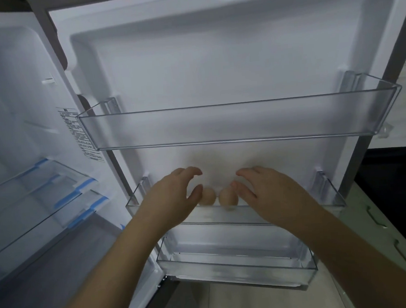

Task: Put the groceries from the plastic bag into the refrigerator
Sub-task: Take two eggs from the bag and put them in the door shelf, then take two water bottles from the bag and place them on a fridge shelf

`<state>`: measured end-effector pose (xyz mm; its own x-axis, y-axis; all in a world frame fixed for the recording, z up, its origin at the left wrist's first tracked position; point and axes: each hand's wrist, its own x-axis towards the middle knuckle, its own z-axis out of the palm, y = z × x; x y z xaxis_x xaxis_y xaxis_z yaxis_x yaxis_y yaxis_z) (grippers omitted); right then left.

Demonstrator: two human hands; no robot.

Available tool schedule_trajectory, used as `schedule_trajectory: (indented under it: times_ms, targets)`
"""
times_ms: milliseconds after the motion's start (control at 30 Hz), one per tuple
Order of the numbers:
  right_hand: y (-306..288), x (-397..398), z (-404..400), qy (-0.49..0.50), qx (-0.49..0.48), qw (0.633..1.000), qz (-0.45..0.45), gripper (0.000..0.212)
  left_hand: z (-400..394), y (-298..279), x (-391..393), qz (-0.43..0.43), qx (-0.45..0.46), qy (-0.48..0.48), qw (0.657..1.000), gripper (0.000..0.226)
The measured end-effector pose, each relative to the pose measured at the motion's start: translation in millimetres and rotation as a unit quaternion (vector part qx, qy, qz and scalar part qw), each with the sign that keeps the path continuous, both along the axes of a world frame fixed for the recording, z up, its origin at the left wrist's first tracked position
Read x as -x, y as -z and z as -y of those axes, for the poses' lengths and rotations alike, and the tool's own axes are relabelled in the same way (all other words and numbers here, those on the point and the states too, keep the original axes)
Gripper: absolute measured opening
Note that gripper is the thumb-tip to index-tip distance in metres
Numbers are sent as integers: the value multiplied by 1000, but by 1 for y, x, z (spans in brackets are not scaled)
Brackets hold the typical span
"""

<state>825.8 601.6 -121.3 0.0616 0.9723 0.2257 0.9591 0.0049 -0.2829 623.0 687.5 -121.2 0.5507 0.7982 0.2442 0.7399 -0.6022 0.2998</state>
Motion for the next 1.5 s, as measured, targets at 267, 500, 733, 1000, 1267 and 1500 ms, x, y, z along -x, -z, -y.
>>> schedule_trajectory:
  times_ms: [267,500,733,1000,1267,1500]
  targets:
    - [12,1,25,9,-70,996,57,60,41,11,-4,-66,-137,-54,987,56]
    - [15,10,47,18,-57,995,85,64,72,23,-4,-126,-118,-92,981,65]
    - [16,36,67,36,-65,993,92,62,85,20,11,-117,-141,-77,980,63]
    - [23,97,99,114,-61,984,122,66,100,30,60,-94,-147,-25,984,70]
    - [32,145,145,182,-62,971,140,56,117,50,100,-70,-128,42,988,65]
    - [35,141,222,299,-26,940,160,56,155,52,69,-43,-125,160,978,66]
